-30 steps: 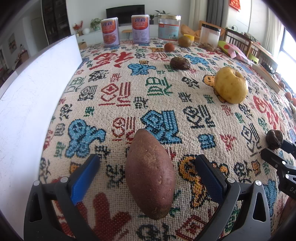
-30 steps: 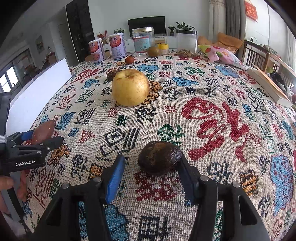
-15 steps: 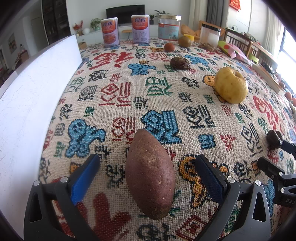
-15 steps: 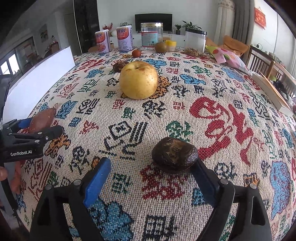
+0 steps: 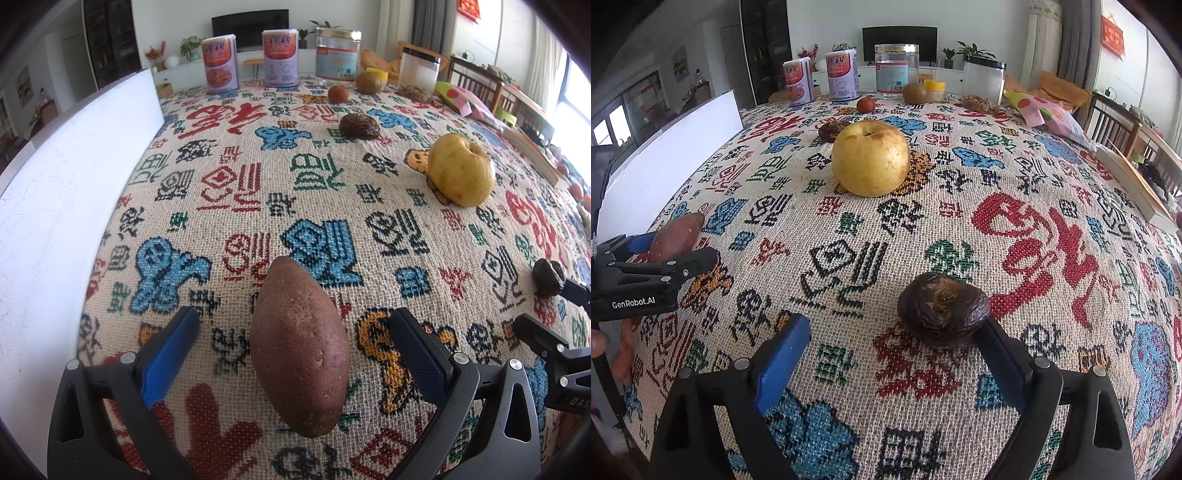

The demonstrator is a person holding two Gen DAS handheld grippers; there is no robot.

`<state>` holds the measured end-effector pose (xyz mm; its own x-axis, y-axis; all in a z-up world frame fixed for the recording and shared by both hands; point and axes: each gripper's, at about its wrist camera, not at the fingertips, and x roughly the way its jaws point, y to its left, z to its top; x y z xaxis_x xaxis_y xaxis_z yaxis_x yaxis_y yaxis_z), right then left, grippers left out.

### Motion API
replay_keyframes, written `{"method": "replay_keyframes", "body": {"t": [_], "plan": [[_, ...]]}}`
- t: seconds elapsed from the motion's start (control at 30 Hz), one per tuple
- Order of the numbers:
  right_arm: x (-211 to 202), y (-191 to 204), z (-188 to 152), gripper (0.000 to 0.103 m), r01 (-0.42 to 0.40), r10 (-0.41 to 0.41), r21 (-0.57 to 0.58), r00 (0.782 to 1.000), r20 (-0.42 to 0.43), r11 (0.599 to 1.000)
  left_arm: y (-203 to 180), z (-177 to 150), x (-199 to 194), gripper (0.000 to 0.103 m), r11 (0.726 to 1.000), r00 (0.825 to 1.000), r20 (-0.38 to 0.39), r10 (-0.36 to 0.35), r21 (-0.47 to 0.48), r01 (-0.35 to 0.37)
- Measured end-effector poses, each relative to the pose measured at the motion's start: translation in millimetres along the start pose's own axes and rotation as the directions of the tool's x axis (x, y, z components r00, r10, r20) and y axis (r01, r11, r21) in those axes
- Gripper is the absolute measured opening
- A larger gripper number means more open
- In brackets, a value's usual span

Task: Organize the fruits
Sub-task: 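Grasp the dark brown fruit with the right tool while the left tool hovers, then grasp the sweet potato with the left tool while the right tool grasps the brown fruit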

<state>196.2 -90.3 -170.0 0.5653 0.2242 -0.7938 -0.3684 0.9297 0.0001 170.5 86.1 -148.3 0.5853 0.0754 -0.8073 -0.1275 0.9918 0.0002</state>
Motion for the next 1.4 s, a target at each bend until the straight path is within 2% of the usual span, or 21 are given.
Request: {"method": "replay_keyframes", "body": {"t": [0.37, 0.43, 0.5, 0.53, 0.6, 0.73, 0.8, 0.83, 0.87, 0.9, 0.93, 0.97, 1.0, 1.03, 1.1, 1.13, 1.17, 1.27, 1.4], "plan": [[0.0, 0.1, 0.1, 0.091, -0.001, 0.001, 0.0, 1.0, 0.0, 1.0, -0.2, -0.4, -0.4, 0.102, 1.0, 1.0, 0.0, -0.005, -0.002, 0.005], [-0.6, 0.4, -0.2, 0.091, -0.002, 0.002, 0.0, 1.0, 0.001, 1.0, 3.5, 0.2, -2.6, 0.102, 0.998, 0.998, -0.003, -0.065, -0.001, 0.065], [-1.8, 0.1, -1.0, 0.091, -0.015, 0.015, 0.006, 1.0, 0.007, 1.0, 14.9, 1.9, -8.1, 0.102, 0.978, 0.978, -0.004, -0.208, -0.016, 0.208], [-3.5, -1.8, -1.6, 0.091, -0.028, 0.027, 0.018, 1.0, 0.015, 0.999, 22.3, 2.1, -10.0, 0.102, 0.966, 0.967, -0.004, -0.254, -0.044, 0.253], [-7.1, -9.3, -3.0, 0.091, -0.067, 0.065, 0.063, 0.997, 0.032, 0.996, 29.0, 2.4, -12.4, 0.101, 0.956, 0.959, -0.011, -0.284, -0.075, 0.283], [-11.5, -24.2, -4.0, 0.091, -0.154, 0.145, 0.155, 0.987, 0.064, 0.976, 13.4, 7.3, -9.4, 0.101, 0.965, 0.965, -0.04, -0.26, -0.035, 0.259], [-13.9, -27.7, -3.8, 0.091, -0.179, 0.167, 0.177, 0.983, 0.08, 0.968, -0.1, 9.0, -5.5, 0.098, 0.983, 0.982, -0.062, -0.18, 0.009, 0.181], [-16.2, -28.8, -3.9, 0.091, -0.186, 0.172, 0.183, 0.981, 0.092, 0.965, -7.3, 9.8, -3.1, 0.094, 0.992, 0.99, -0.073, -0.117, 0.04, 0.12], [-18.7, -29.3, -4.0, 0.091, -0.189, 0.172, 0.184, 0.98, 0.104, 0.965, -13.3, 8.4, -3.2, 0.083, 0.996, 0.996, -0.072, -0.049, 0.073, 0.054], [-21.0, -29.4, -4.0, 0.09, -0.186, 0.168, 0.183, 0.979, 0.114, 0.965, -17.3, 6.5, -6.7, 0.072, 0.995, 0.998, -0.056, -0.042, 0.089, 0.047], [-22.5, -29.2, -3.9, 0.09, -0.177, 0.157, 0.18, 0.98, 0.119, 0.968, -19.7, 4.5, -9.4, 0.067, 0.994, 0.997, -0.056, -0.059, 0.088, 0.063], [-23.0, -29.0, -4.2, 0.087, -0.163, 0.144, 0.176, 0.982, 0.119, 0.971, -20.9, 2.1, -12.8, 0.058, 0.995, 0.998, -0.051, -0.046, 0.085, 0.05], [-22.6, -27.8, -3.9, 0.081, -0.153, 0.135, 0.17, 0.984, 0.115, 0.973, -21.9, 0.0, -15.8, 0.042, 0.996, 0.999, -0.041, -0.032, 0.084, 0.035], [-20.8, -25.8, -3.4, 0.078, -0.138, 0.122, 0.162, 0.987, 0.105, 0.977, -22.1, -1.8, -18.1, 0.042, 0.996, 0.999, -0.036, -0.032, 0.086, 0.035], [-12.5, -20.4, -2.5, 0.061, -0.097, 0.088, 0.137, 0.994, 0.063, 0.986, -19.4, -4.7, -20.7, 0.042, 0.996, 0.998, -0.033, -0.056, 0.066, 0.058], [-12.1, -18.0, -1.8, 0.056, -0.064, 0.056, 0.122, 0.996, 0.063, 0.991, -14.7, -6.5, -21.7, 0.041, 0.996, 0.997, -0.033, -0.075, 0.041, 0.076], [-12.4, -18.1, -1.1, 0.036, -0.055, 0.048, 0.115, 0.997, 0.065, 0.992, -8.2, -7.5, -23.6, 0.041, 0.995, 0.994, -0.033, -0.099, 0.009, 0.1], [-17.9, -19.1, -2.5, 0.035, -0.071, 0.061, 0.115, 0.994, 0.085, 0.991, 10.4, -10.8, -38.4, 0.041, 0.973, 0.978, -0.002, -0.21, -0.1, 0.209], [-34.6, -14.6, -2.9, 0.035, -0.174, 0.157, 0.104, 0.975, 0.154, 0.979, 28.1, -12.3, -80.4, 0.041, 0.951, 0.962, 0.068, -0.266, -0.142, 0.273]]}}
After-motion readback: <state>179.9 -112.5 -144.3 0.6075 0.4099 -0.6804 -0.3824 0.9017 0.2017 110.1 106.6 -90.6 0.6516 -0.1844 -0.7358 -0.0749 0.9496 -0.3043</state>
